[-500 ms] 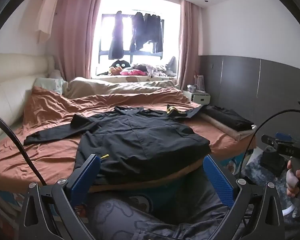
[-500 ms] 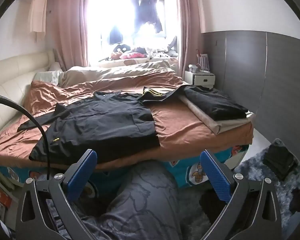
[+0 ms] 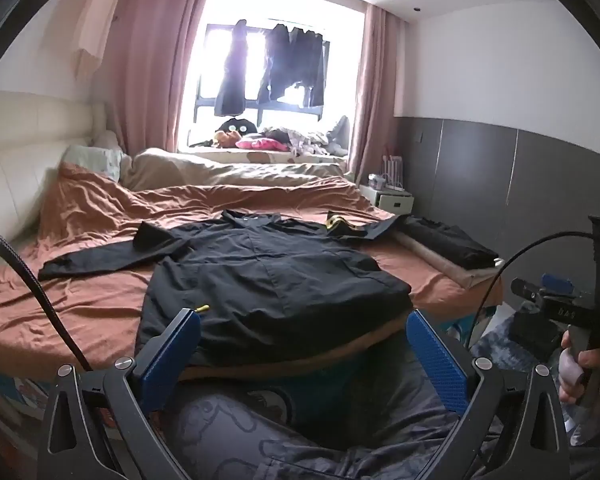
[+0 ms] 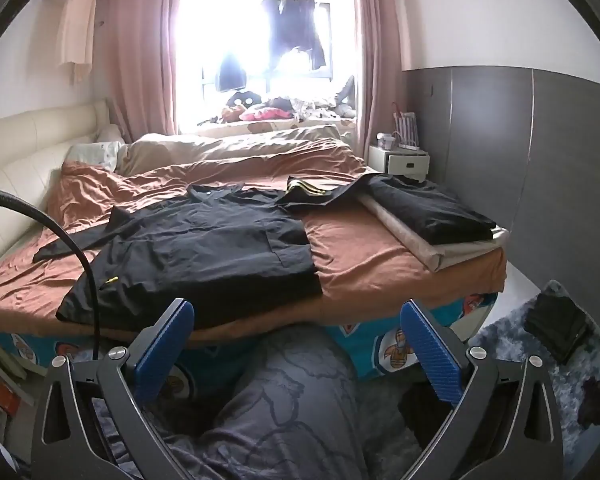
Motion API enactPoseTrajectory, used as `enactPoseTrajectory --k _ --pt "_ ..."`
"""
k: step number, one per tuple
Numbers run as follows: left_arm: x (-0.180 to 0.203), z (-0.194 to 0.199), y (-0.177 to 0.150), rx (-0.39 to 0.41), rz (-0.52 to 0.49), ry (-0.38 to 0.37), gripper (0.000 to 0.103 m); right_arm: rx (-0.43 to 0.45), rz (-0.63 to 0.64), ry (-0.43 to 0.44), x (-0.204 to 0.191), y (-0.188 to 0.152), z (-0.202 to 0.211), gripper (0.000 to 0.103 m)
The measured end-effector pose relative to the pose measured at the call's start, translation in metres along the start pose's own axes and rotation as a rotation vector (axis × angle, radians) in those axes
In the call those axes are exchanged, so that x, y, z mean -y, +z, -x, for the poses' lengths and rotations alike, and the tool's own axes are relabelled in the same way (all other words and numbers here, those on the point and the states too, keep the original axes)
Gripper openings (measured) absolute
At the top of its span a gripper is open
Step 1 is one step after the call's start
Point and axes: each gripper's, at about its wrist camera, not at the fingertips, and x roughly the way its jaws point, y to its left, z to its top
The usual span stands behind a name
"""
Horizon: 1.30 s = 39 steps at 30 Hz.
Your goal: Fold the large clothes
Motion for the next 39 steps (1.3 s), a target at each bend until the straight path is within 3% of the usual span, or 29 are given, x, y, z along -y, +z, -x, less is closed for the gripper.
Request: enactPoseTrajectory --k 29,34,39 --pt "-0.004 0.003 -0.004 0.012 -0.006 0.019 0.103 0.035 0.001 0.011 -0.008 -0.005 -0.002 0.103" --pt "-0.006 0.003 -0.006 0.007 0.005 0.039 0.103 -0.007 -0.038 0.068 -0.005 -0.008 -0.012 0.103" --pt "-0.009 0.008 -0.007 0.019 0.026 0.035 0.103 -0.011 -0.038 0.067 -0.002 -0.008 -0.015 0.103"
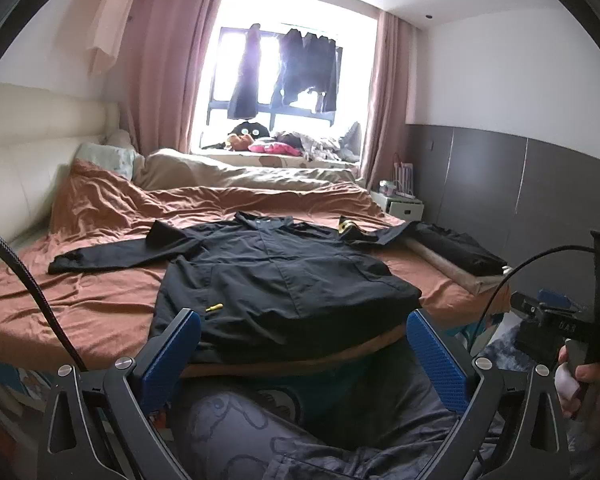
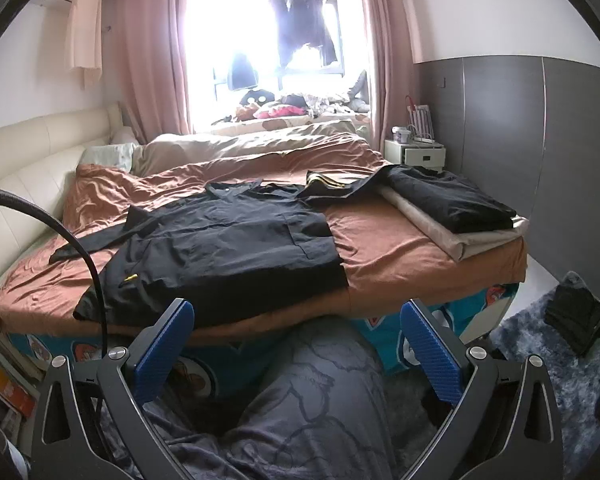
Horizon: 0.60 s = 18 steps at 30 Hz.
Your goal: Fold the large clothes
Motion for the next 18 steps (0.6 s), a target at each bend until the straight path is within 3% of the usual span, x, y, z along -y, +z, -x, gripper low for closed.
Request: enactPoseTrajectory --k 18 --pt "-0.007 0.012 0.001 0.018 0.002 0.005 0.103 0.049 0.008 -0.024 -0.009 -0.005 0.009 0.103"
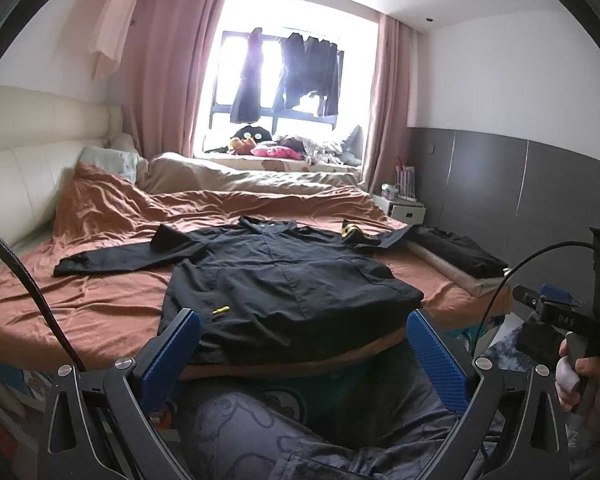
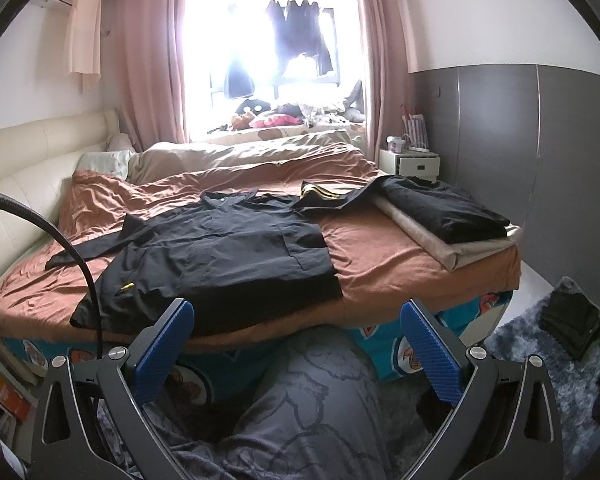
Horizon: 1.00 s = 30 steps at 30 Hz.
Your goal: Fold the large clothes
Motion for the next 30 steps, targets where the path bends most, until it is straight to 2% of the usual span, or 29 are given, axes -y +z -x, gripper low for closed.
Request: enactPoseTrajectory --k 15,22,30 --pt "-0.024 -0.008 0.001 -0.011 0.037 -0.006 0.103 0.018 0.010 -0.027 -0.007 -0.003 -0.015 0.103" --pt "-0.050 -0.026 0.002 -0.024 0.087 -0.010 0.103 -0.021 0.033 -0.009 -0.022 0.009 -0.049 0.103" --pt "-0.107 -0.067 0.001 -0.081 0.188 0.033 0.103 -0.022 0.092 0.052 -0.052 0.032 -0.099 0.103"
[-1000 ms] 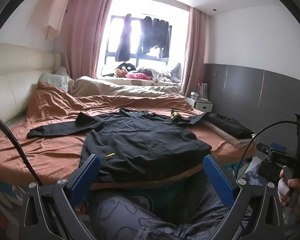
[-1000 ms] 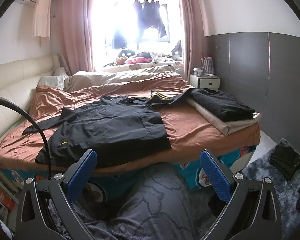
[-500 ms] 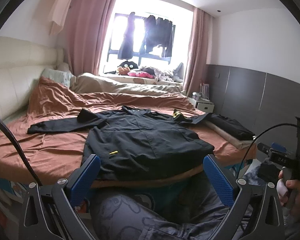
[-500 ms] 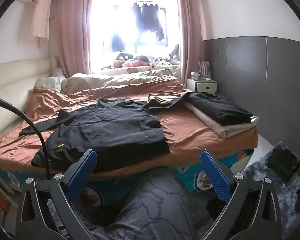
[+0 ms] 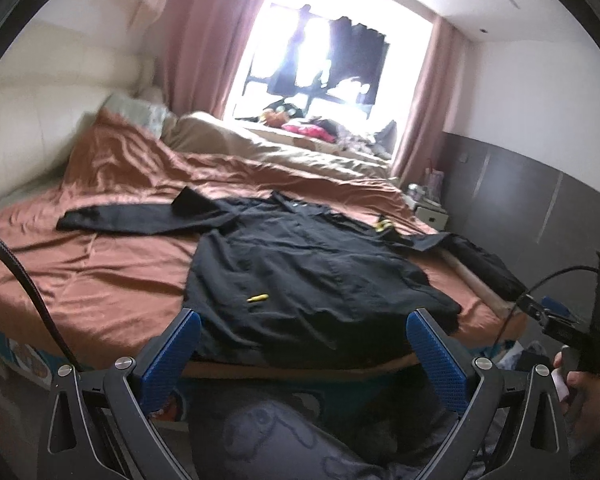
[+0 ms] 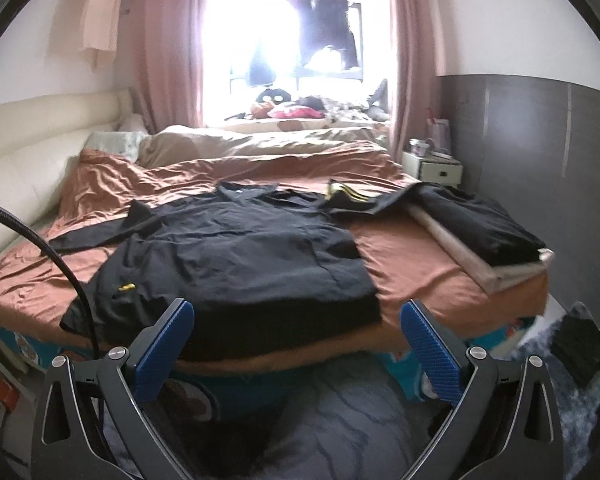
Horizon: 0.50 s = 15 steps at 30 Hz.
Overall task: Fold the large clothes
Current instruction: 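Move both tools toward the black jacket's sleeves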
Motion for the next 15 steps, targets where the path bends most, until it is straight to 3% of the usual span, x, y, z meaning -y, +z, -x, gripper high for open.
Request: enactPoseTrajectory --k 15 --pt "-0.112 -0.086 0.054 -0.056 0.145 0.139 0.100 -0.088 -0.081 0.101 0.000 0.049 -0.118 0.103"
